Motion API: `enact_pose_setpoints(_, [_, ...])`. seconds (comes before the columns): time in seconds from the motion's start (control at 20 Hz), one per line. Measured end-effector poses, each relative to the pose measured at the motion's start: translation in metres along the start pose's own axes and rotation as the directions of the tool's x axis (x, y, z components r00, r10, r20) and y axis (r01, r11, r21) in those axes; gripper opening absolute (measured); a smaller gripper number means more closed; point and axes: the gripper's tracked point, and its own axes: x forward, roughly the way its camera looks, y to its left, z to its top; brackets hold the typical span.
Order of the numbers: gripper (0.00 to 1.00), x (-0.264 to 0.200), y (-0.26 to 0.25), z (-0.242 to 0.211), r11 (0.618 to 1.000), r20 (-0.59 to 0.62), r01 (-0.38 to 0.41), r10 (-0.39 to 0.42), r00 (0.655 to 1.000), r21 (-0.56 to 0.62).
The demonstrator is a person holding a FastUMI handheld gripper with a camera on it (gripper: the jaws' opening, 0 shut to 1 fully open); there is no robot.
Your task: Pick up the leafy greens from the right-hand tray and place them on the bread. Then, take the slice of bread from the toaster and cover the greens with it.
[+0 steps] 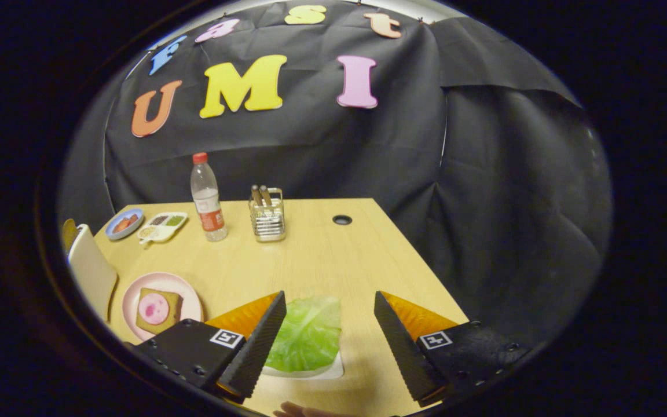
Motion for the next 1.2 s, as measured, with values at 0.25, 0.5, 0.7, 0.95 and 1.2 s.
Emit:
enact_pose_setpoints(0.25, [0.94, 0.04, 0.001, -0.034, 0.999, -0.144, -0.007, 0.013, 0.99, 0.045])
enact_pose_setpoints(0.5, [0.85, 0.054, 0.011, -0.052, 0.996, -0.203, -0.03, 0.045, 0.978, 0.078])
enact_pose_setpoints(0.7, [0.64, 0.05, 0.021, -0.047, 0.994, -0.197, -0.074, 0.089, 0.976, 0.083])
enact_pose_setpoints(0.95, [0.48, 0.051, 0.021, -0.058, 0.991, -0.255, -0.084, 0.109, 0.961, 0.106])
enact_pose_setpoints(1.2, [0.21, 0.052, 0.022, -0.06, 0.99, -0.278, -0.084, 0.113, 0.954, 0.116])
